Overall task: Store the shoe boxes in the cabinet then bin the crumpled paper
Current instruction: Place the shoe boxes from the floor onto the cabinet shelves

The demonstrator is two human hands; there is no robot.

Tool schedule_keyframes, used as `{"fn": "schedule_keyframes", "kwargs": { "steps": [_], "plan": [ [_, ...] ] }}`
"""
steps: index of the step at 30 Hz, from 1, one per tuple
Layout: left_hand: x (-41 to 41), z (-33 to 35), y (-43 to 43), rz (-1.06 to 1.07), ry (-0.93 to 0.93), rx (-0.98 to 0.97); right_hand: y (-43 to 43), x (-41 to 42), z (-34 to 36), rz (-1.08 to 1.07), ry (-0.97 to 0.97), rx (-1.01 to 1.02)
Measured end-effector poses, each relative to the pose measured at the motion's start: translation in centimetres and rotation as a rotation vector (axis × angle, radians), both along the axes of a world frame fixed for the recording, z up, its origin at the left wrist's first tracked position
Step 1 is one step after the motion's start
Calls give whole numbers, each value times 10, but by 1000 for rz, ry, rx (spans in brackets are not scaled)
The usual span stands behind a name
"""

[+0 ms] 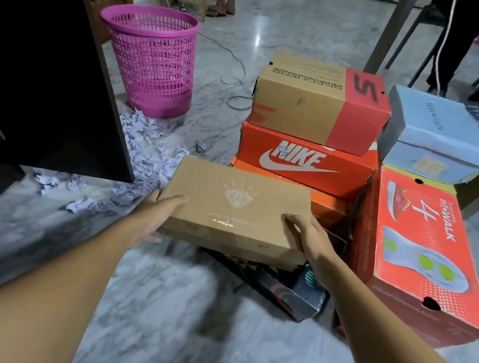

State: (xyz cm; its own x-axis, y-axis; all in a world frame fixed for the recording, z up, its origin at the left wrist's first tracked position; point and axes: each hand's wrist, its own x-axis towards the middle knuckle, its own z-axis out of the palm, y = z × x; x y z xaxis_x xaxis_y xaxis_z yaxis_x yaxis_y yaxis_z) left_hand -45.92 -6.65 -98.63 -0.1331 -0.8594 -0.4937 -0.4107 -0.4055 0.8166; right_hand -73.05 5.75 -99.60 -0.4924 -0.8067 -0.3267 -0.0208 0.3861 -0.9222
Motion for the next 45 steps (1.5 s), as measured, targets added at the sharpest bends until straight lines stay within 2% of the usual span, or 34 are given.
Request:
{"fn": "schedule_keyframes", "kwargs": {
  "steps": [6,9,13,17,24,28,33,36,40,45],
  "plan": [
    [8,15,-7,80,54,-134,-7,5,16,78,-227,-88],
    [27,27,-9,151,45,-208,-22,14,22,127,-262,-130],
    [79,47,-8,247,-10,-307,-47,55,33,214,-311,-184],
    [153,69,6,377,-41,-320,-72,121,49,314,-368,-238],
    [283,107,54,715,-71,-349,-89,248,99,578,-278,-295],
    [323,123,80,871,-37,-407,-114,313,139,624,-233,-281],
    [362,136,104,1178,-8,-487,-158,397,181,765,-93,-315],
    [389,129,110,1341,-61,-554,-165,442,178,814,-119,-340],
    [416,114,118,1627,49,-600,-166,486,158,952,-163,-331],
    [438,92,132,1686,-10,-623,-170,538,126,1038,-247,-278]
  ]
}}
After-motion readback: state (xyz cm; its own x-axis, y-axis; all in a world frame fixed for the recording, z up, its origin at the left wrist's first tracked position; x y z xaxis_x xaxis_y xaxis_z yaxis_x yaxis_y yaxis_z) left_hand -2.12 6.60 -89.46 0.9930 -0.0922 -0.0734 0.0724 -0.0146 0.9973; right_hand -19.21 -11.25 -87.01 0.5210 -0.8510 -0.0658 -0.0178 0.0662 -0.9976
